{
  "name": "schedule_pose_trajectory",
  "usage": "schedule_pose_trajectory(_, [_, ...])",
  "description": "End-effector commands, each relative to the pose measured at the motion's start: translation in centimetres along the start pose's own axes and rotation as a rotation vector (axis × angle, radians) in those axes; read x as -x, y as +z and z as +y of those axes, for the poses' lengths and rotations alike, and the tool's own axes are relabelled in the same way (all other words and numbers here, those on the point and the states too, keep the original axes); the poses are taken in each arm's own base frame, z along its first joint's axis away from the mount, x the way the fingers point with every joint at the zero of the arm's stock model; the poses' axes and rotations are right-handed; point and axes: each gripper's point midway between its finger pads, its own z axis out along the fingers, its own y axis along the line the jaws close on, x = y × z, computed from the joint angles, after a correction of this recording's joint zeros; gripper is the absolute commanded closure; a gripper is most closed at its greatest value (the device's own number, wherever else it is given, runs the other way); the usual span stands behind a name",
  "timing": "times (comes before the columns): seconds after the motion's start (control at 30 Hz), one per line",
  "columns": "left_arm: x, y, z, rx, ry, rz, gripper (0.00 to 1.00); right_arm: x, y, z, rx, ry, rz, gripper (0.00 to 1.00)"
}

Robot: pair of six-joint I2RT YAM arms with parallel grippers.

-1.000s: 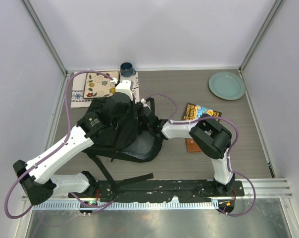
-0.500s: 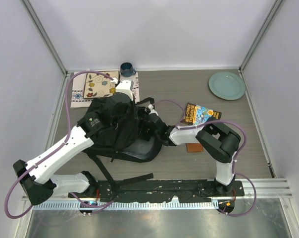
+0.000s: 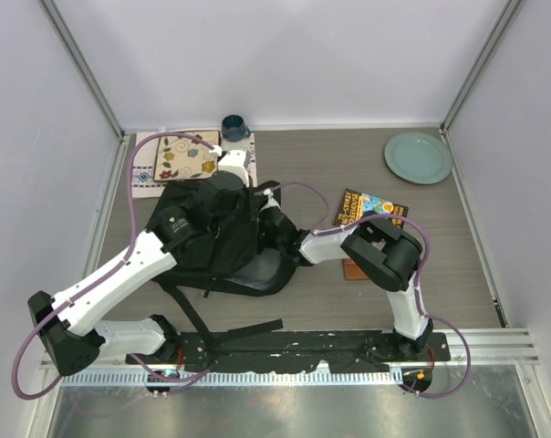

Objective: Pack the student bag
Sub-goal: Place the book in the student bag.

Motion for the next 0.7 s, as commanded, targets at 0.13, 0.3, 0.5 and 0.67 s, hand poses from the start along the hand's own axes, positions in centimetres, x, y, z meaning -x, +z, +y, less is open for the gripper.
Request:
schedule_pose_trajectory(0.13, [2.5,-0.2,-1.4,-0.055,-0.066,-0.099,1.00,2.7,-7.1,0.3,-0.046,-0.066,-0.158,0.31])
schedule_pose_trajectory(0.3, [2.3,-0.1,-1.3,-0.053,-0.065,-0.093,1.00,4.9,-11.7,-1.8,-0.191,-0.140,-0.266,0.27])
schedule_pose_trajectory(0.5, [1.6,0.7,-1.6,-0.059,-0.065,-0.073,1.00,5.9,-17.2,-5.0,-0.380,-0.196,-0.326,0.25])
schedule_pose_trajectory(0.67, [-0.4,2.1,-2.4,-0.087,-0.081,-0.013,1.00,8.0,-21.7,-5.3,-0.400,-0.182,-0.463,0.20])
